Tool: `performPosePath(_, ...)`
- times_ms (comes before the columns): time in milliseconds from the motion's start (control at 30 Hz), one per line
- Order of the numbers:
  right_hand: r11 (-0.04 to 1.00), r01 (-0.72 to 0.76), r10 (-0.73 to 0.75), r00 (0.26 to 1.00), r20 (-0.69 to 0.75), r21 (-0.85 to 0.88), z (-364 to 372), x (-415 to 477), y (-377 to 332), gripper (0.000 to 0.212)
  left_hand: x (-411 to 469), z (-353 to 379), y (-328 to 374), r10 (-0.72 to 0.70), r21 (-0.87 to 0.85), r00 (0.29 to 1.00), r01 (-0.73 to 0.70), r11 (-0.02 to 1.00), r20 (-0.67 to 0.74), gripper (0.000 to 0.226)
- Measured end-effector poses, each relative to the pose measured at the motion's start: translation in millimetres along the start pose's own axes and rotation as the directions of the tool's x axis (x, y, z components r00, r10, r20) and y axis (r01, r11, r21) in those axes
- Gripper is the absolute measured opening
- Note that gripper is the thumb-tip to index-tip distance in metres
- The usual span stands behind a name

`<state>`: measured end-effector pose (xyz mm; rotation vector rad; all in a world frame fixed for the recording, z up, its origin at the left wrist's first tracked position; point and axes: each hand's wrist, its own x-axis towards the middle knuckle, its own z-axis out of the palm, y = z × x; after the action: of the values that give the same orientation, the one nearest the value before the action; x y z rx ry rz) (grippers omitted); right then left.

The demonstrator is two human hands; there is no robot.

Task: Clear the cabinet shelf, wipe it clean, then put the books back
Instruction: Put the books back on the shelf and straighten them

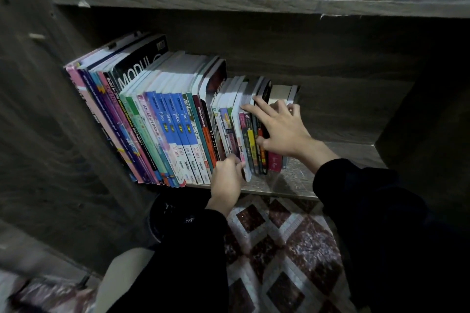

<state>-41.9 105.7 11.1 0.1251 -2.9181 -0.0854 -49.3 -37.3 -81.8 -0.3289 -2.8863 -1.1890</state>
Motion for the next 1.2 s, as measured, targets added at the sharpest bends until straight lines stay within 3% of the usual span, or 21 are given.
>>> performPosePath(200,0.999,0.007,-0.005,0.999,-0.044,0.039,3,-2,7,0.090,20,5,15,-0.085,0.137,0.996,0.083,0.987,0.015,0.039)
performPosePath(400,0.995,0.031,-0.025,0.997,-0.070,0.090,2,-4,6,0.093,22,4,12,-0.086,0.187,0.996,0.080,0.979,0.022,0.038)
performPosePath(467,0.995,0.031,-0.026,0.998,-0.050,0.092,2,-2,6,0.093,16,0,13,0.003,0.122,0.997,0.008,0.992,-0.083,0.026)
performPosePath(533,0.992,0.031,-0.024,0.998,-0.057,0.120,0,-1,7,0.092,10,-9,15,0.215,0.096,0.933,-0.195,0.976,-0.288,0.016)
performPosePath(633,0.964,-0.024,0.044,0.997,-0.069,0.265,-5,0,11,0.091,21,-22,16,0.531,0.335,0.707,-0.414,0.847,-0.467,0.054)
performPosePath(667,0.949,-0.045,0.069,0.995,-0.067,0.311,-6,1,12,0.090,27,-28,18,0.572,0.390,0.696,-0.427,0.816,-0.433,0.068)
performPosePath(733,0.923,-0.064,0.100,0.992,-0.077,0.379,-6,2,14,0.084,38,-40,26,0.598,0.462,0.757,-0.445,0.767,-0.263,0.094)
performPosePath(800,0.909,-0.078,0.124,0.989,-0.086,0.410,-8,1,14,0.077,42,-43,32,0.579,0.523,0.810,-0.453,0.722,-0.097,0.105)
performPosePath(1067,0.936,-0.061,0.099,0.991,-0.094,0.347,0,-1,14,0.067,39,-42,41,0.544,0.534,0.836,-0.427,0.729,-0.074,0.089)
performPosePath(1200,0.959,-0.014,0.042,0.995,-0.091,0.284,-4,-6,13,0.075,32,-44,47,0.504,0.415,0.862,-0.439,0.797,-0.057,0.075)
